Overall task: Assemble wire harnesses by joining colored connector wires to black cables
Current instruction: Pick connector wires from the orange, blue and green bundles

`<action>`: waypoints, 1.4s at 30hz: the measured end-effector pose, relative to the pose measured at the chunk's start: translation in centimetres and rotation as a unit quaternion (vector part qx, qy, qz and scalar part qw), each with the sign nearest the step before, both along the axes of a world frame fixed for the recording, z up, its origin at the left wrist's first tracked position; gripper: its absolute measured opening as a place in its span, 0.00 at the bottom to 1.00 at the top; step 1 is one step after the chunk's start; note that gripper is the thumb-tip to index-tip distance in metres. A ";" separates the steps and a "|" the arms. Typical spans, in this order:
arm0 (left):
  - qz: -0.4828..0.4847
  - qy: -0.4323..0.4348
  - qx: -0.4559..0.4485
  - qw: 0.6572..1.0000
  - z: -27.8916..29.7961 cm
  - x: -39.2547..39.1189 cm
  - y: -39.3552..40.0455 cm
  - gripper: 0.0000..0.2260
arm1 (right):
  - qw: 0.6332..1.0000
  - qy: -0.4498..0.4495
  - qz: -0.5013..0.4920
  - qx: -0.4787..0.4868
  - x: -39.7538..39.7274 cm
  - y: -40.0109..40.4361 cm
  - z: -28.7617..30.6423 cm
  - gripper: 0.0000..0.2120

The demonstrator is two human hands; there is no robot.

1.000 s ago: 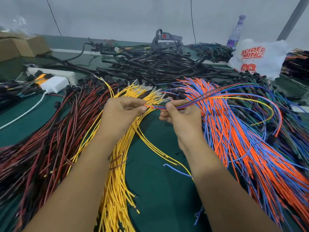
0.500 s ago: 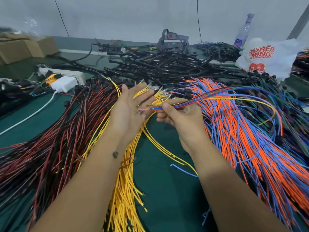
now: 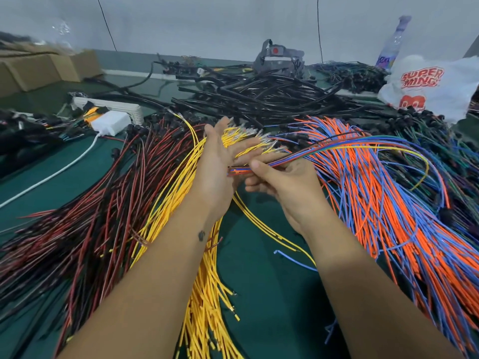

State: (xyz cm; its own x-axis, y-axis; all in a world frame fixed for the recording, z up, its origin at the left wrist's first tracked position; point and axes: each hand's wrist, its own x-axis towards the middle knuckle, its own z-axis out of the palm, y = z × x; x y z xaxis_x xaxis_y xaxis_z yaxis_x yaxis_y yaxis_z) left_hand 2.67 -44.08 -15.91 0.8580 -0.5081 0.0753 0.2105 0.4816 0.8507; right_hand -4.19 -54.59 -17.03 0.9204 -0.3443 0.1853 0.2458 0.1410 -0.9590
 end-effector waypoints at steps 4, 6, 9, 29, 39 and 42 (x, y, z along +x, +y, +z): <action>-0.015 -0.019 0.034 0.999 -0.1 0.1 0.1 0.23 | 0.999 -0.018 -0.051 0.009 0.0 -0.3 0.3 0.05; -0.022 -0.035 0.071 0.997 -0.1 0.2 0.4 0.18 | 0.996 -0.026 -0.082 0.019 0.0 -0.6 0.3 0.07; -0.010 -0.062 0.109 0.992 -0.4 0.3 0.7 0.07 | 0.993 -0.028 -0.115 0.021 0.0 -0.8 0.3 0.07; 0.055 -0.256 0.201 0.944 -0.5 0.3 1.3 0.09 | 0.996 -0.006 -0.083 0.025 -0.2 -1.6 -0.1 0.05; 0.171 -0.075 0.047 0.981 -0.2 1.1 1.5 0.04 | 0.995 -0.038 -0.087 0.042 -0.1 -1.5 0.1 0.07; 0.196 -0.095 0.088 0.972 -0.4 1.1 1.5 0.04 | 0.994 -0.041 -0.095 0.042 0.0 -1.6 0.0 0.06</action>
State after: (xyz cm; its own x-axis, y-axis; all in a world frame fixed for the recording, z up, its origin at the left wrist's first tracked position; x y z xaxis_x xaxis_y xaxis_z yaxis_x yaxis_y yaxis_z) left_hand 3.77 -42.57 -16.26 0.9675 -0.1645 0.1919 -0.1278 0.3365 0.9330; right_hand -4.19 -56.15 -17.06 0.8201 -0.5282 0.2200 0.3529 0.1641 -0.9212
